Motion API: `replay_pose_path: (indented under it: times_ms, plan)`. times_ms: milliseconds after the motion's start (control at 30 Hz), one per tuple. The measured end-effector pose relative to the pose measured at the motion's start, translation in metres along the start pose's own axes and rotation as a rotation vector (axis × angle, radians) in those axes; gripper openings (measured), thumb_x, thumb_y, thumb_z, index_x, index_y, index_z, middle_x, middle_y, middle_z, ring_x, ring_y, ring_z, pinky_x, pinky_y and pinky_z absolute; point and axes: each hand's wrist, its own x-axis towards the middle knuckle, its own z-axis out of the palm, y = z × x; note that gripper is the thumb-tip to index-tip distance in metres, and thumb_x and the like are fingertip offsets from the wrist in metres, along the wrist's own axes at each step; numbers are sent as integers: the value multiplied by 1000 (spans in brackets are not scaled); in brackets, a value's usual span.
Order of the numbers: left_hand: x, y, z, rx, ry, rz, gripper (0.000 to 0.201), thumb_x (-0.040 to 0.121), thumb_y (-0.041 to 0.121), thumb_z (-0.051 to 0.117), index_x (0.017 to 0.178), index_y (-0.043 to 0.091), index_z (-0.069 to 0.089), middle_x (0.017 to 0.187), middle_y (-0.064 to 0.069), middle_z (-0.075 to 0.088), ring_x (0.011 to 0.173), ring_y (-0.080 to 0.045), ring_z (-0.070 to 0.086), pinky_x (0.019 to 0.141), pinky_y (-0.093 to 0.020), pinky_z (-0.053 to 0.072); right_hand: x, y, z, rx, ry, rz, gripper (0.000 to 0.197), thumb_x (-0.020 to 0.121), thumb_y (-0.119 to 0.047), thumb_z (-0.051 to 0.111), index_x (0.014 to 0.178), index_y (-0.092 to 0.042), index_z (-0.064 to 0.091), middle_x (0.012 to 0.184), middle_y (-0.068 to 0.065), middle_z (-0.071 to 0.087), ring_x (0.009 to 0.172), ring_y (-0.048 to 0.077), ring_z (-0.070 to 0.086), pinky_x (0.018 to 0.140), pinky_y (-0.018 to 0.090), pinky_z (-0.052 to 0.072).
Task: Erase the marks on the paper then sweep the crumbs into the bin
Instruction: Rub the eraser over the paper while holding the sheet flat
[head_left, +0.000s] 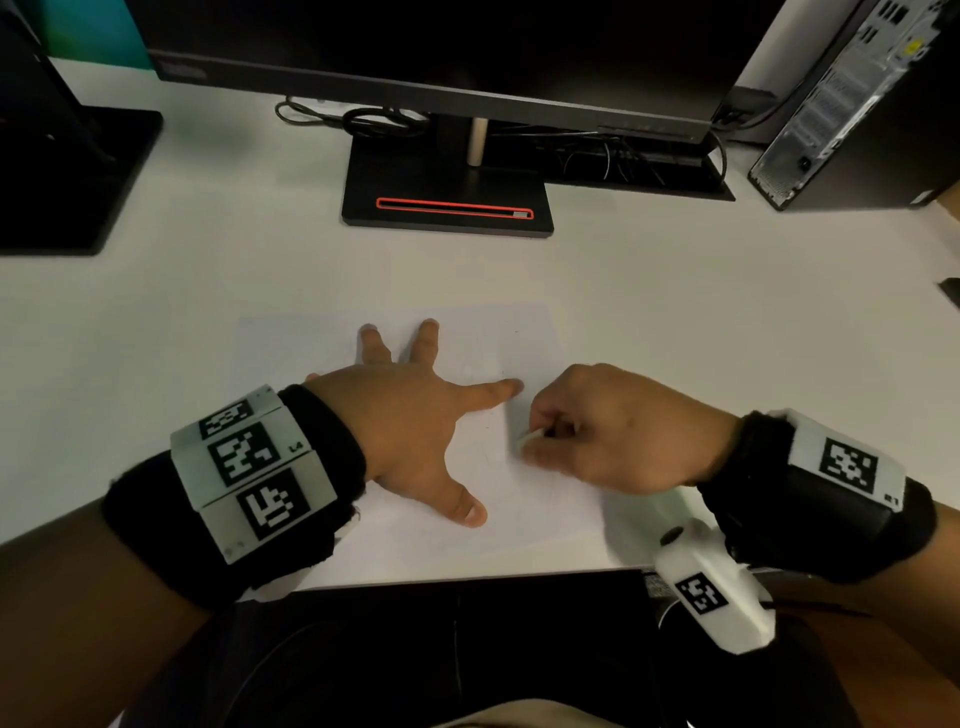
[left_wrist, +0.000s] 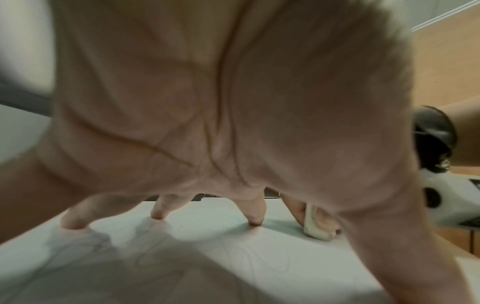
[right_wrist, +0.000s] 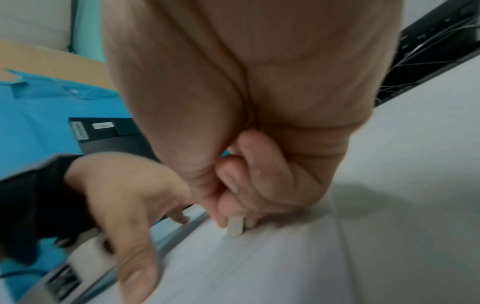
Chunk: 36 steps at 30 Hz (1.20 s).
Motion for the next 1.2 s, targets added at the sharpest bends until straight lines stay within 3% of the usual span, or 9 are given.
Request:
replay_pose_path:
  times_ms: [133, 267, 400, 533, 633, 767, 900, 1033, 1200]
  plan:
    - [-1, 1, -1, 0, -7, 0, 115, 55, 89, 67, 124, 80, -25, 158, -2, -39, 142, -55, -27, 106, -70, 34, -1, 11, -3, 35, 103, 45, 32, 94, -31, 66, 74, -6, 65, 61, 1, 59, 52, 10, 46, 53, 23, 38]
    - [-1, 1, -2, 9, -10, 0, 115, 56, 90, 66, 124, 80, -26, 158, -4, -39, 142, -57, -25, 108, -69, 33, -10, 8, 2, 12, 3, 1, 32, 95, -35, 65, 74, -10, 66, 64, 3, 63, 53, 7, 49, 52, 20, 40]
    - [-1, 0, -2, -1, -15, 4, 115, 56, 89, 66, 127, 79, -24, 158, -4, -39, 142, -56, -26, 110, -69, 31, -11, 21, -3, 59, 119, 59, 31, 95, -32, 66, 74, -9, 67, 64, 5, 63, 50, 7, 47, 50, 19, 36]
    - [-1, 1, -3, 11, -16, 2, 115, 57, 89, 66, 127, 78, -25, 158, -5, -39, 142, -57, -25, 111, -69, 30, -19, 16, 1, 57, -11, 29, 30, 95, -34, 65, 74, -13, 68, 59, -5, 60, 51, 5, 50, 51, 18, 40]
    - [-2, 2, -3, 7, -17, 2, 115, 58, 88, 66, 128, 78, -25, 158, -5, -39, 142, -57, -25, 112, -68, 29, -16, 29, -5, 76, 118, 88, 31, 95, -31, 66, 72, -10, 67, 55, -6, 55, 48, 5, 47, 50, 18, 35]
    - [-2, 1, -3, -1, -24, 3, 115, 58, 88, 66, 127, 78, -25, 158, -5, -39, 142, -57, -26, 112, -68, 28, -24, 18, 2, 45, -16, 13, 28, 95, -36, 66, 75, -15, 69, 59, -7, 61, 52, 4, 52, 52, 15, 40]
    - [-2, 2, -4, 1, -22, 0, 115, 58, 88, 66, 127, 78, -25, 158, -5, -40, 142, -56, -26, 113, -68, 28, -17, 31, -5, 71, 130, 80, 31, 95, -32, 66, 73, -10, 66, 56, -4, 57, 48, 7, 46, 51, 20, 36]
    - [-3, 1, -5, -6, -25, -2, 115, 58, 87, 67, 127, 79, -25, 158, -5, -39, 142, -56, -26, 114, -67, 26, -19, 20, -1, 31, -11, 4, 29, 95, -37, 65, 76, -15, 69, 63, -1, 64, 53, 7, 52, 51, 19, 40]
    - [-2, 1, -4, -10, -22, 2, 115, 57, 88, 67, 126, 79, -25, 158, -5, -39, 142, -57, -26, 114, -67, 25, -10, 27, -8, 19, 109, 57, 31, 94, -34, 66, 77, -8, 67, 66, 5, 65, 52, 8, 46, 52, 22, 38]
